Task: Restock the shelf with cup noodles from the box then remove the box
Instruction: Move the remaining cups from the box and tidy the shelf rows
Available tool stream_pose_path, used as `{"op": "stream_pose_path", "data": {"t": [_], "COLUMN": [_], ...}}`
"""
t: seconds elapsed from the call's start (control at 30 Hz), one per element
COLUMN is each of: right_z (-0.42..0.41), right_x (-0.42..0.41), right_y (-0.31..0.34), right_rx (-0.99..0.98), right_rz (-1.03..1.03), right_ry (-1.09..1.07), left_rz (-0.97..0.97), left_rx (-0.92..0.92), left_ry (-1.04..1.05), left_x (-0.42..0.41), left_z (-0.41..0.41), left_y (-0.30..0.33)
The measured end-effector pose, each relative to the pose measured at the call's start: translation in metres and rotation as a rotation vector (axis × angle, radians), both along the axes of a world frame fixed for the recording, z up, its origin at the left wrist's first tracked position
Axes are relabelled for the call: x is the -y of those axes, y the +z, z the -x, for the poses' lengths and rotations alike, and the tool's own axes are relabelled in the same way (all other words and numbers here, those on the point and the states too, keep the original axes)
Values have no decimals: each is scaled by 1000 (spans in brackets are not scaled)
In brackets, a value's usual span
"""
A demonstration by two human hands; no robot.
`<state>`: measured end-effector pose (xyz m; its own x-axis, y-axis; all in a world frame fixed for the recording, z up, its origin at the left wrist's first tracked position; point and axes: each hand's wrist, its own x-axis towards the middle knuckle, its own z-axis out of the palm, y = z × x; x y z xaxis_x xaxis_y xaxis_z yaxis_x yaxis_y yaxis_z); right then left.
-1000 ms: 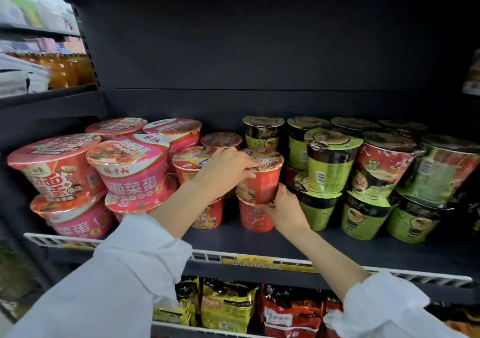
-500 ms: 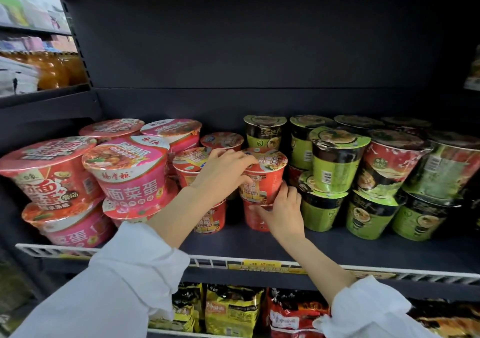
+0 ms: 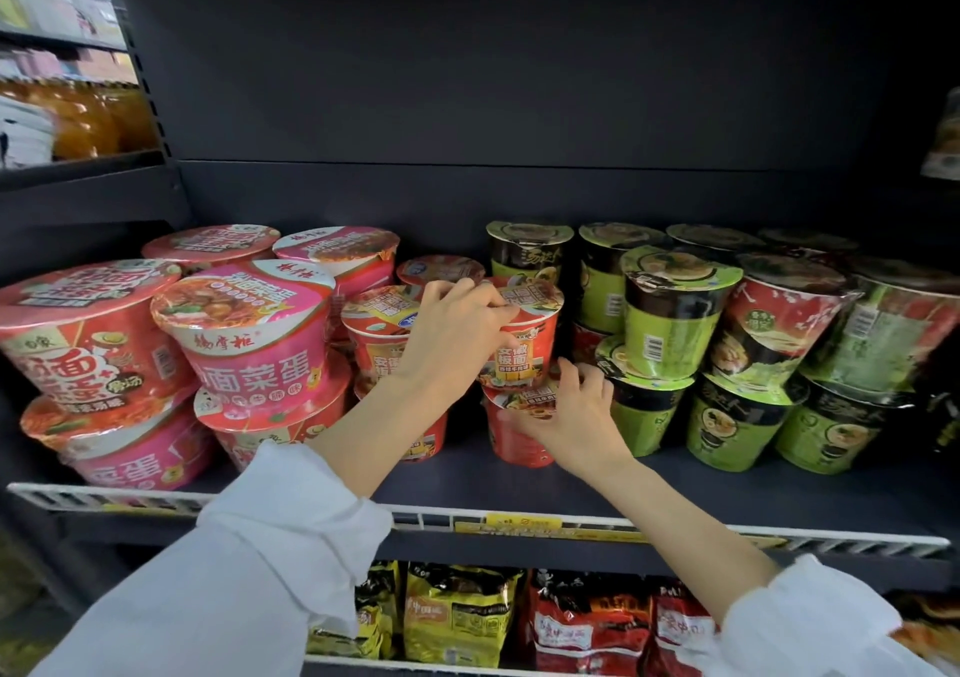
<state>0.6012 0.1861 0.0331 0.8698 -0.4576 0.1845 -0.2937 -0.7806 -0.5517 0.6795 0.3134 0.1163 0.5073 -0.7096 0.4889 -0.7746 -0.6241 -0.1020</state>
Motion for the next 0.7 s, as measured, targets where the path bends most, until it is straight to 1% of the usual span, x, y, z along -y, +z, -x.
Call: {"op": "stream_pose_path", "data": {"t": [0.07, 0.1, 0.13, 0.17, 0.3, 0.37, 0.4, 0.47, 0.57, 0.63, 0.7], "right_z": [-2, -3, -4, -6, -10, -14, -17, -22, -28, -33, -35], "right_x": [-8, -9, -9, -6, 15, 22, 23, 19, 5, 7, 15], "right_y": [-3, -5, -6, -5, 7, 11, 12, 11, 7, 3, 4], "right_rx": [-4, 4, 20, 36, 13, -20, -31, -18, -24, -15, 9], "right_rz": [140, 188, 191, 143, -234, -349, -349, -253, -89, -84, -122], "right_ry": [-91, -107, -96, -64, 147, 215, 226, 196, 17, -23, 53], "left_rz": [-12, -16, -20, -23, -29, -17, -7, 2, -59, -114, -140], "left_rx": [12, 15, 21, 30, 52, 36, 8, -92, -167, -184, -166], "left_ry": [0, 0, 1, 1, -19, -33, -49, -99, -121, -107, -104], "left_x": [0, -1, -1, -2, -1, 3, 4, 2, -9, -13, -12], "left_z": [1, 0, 0, 0, 0, 0, -2, -8, -18, -21, -22], "left_y": [1, 1, 1, 1, -5, -7, -6, -2, 2, 2, 0]}}
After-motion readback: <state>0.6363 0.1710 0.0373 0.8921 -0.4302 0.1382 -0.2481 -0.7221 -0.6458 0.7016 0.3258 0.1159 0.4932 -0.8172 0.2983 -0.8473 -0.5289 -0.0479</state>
